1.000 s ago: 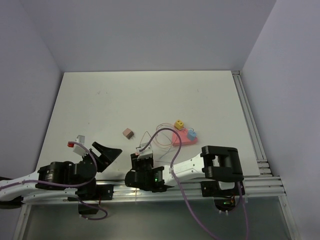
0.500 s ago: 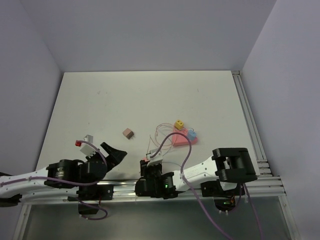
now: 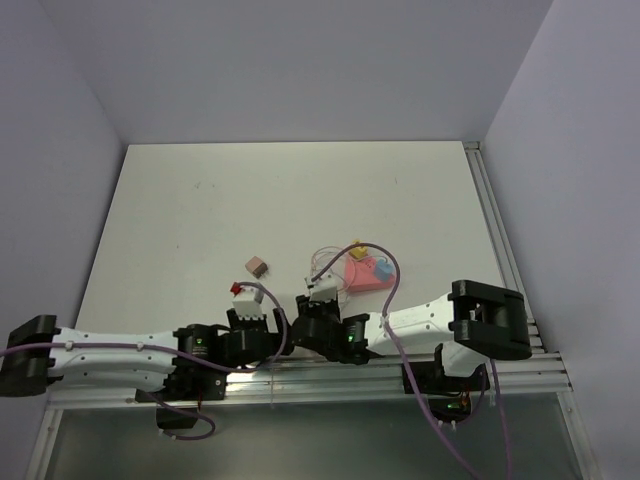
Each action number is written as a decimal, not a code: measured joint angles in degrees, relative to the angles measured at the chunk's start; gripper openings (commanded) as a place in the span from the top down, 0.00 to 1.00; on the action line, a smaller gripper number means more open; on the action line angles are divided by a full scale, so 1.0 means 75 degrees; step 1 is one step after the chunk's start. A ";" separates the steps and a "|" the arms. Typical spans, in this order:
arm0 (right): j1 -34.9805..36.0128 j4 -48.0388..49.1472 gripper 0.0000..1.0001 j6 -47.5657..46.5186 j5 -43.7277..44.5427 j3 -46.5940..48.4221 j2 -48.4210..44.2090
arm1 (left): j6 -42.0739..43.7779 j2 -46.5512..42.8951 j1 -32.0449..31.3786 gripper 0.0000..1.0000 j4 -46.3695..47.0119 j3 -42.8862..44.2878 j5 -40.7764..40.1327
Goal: Insert the plug
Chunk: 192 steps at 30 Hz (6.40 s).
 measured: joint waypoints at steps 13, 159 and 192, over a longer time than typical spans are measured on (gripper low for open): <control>-0.0251 -0.0997 1.00 -0.0423 -0.1545 -0.0734 -0.1413 | 0.2363 0.0685 -0.0539 0.00 0.2801 -0.0344 -0.0790; -0.4109 -0.4826 0.44 -0.0163 -1.1648 0.2425 -0.3838 | 0.9110 -0.1693 -0.0268 0.99 0.5152 0.0119 0.2920; -0.4401 -0.6988 1.00 -0.1411 -0.8093 0.2984 -0.2967 | 0.6406 -0.0772 -0.0271 0.03 0.4846 -0.1020 0.0493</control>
